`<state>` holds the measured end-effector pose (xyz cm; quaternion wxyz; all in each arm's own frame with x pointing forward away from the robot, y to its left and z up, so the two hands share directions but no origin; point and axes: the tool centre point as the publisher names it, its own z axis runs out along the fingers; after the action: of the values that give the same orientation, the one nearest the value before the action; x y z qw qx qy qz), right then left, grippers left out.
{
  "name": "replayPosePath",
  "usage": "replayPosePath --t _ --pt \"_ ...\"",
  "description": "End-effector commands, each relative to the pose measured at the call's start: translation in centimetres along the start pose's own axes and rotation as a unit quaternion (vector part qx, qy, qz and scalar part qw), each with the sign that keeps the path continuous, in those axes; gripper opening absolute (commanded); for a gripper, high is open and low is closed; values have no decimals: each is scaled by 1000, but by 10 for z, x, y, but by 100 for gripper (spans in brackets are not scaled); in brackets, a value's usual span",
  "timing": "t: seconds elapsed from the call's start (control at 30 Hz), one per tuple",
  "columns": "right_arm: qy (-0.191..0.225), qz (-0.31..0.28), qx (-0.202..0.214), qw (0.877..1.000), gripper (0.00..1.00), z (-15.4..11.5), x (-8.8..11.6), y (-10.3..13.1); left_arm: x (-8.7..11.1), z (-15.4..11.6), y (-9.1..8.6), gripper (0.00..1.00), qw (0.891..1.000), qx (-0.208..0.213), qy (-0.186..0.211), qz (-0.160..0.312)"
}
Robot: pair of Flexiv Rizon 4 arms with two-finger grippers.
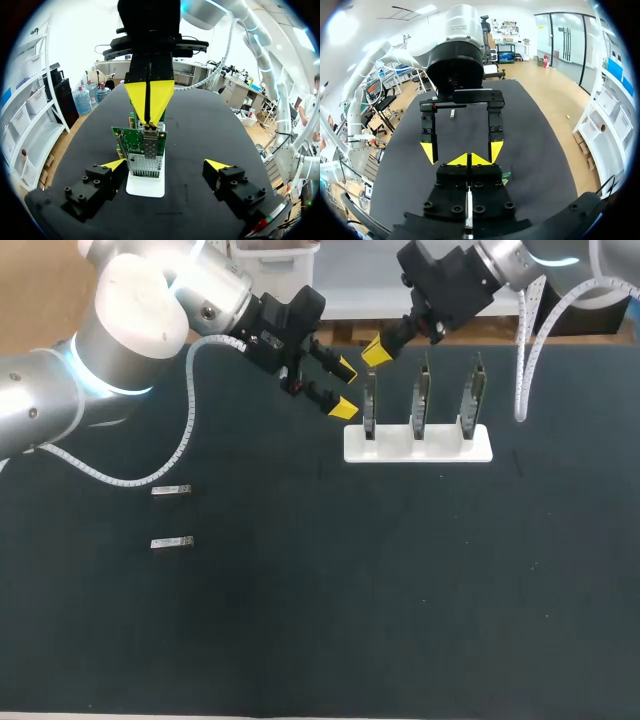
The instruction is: Pick up the optical module with the left hand, and insert it into the network port with the right hand.
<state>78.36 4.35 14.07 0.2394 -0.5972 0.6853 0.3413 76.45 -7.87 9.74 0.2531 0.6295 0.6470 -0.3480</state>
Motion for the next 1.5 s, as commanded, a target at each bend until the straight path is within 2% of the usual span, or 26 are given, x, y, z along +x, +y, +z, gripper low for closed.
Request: replayPosePath --t 0.03,1.03,1.33,1.5 --pt "1 1 -2 1000 0 5 7 -2 0 0 0 100 1000 0 2 0" --pt "2 22 -17 1000 0 17 23 -1 0 0 0 100 1000 0 2 0" --pt "-28 9 -15 999 0 5 13 6 0 0 0 100 1000 0 2 0" --pt "-78 -2 -26 997 0 -9 -1 10 0 0 0 100 1000 0 2 0"
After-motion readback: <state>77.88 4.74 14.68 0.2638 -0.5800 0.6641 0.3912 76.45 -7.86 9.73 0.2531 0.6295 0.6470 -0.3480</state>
